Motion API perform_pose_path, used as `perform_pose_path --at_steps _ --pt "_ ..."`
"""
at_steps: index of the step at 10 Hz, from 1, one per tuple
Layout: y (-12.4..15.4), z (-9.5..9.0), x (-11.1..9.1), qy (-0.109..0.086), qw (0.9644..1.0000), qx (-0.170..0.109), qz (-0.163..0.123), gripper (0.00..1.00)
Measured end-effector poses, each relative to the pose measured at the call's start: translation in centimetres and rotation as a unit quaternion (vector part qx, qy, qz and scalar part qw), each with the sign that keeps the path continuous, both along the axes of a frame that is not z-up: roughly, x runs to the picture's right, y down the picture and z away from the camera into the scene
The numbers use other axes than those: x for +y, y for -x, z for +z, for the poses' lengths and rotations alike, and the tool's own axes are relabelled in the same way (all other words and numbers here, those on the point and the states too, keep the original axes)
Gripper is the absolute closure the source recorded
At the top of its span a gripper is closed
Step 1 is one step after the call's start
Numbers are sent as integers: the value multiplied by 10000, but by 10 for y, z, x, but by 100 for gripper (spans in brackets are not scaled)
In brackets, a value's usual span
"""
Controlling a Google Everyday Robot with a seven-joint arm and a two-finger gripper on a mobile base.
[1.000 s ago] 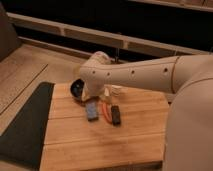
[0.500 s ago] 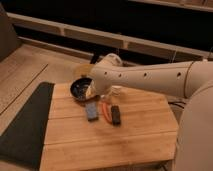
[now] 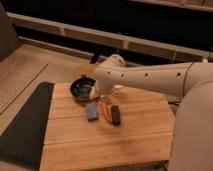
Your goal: Place the pepper in the ceramic cup
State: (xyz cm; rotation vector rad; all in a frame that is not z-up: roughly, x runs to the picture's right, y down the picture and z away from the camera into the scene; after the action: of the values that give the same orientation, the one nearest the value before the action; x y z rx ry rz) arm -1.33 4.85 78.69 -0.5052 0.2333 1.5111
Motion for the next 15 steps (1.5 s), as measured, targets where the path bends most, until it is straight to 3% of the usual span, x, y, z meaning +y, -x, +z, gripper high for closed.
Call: perform_pose_path --at_steps 3,5,12,15 --pt "-20 39 17 417 9991 119 28 35" --pt "-19 60 33 749 9971 107 -63 35" --pt "-20 62 33 760 9970 121 -86 35" --pt "-7 89 40 922 9947 121 -439 35"
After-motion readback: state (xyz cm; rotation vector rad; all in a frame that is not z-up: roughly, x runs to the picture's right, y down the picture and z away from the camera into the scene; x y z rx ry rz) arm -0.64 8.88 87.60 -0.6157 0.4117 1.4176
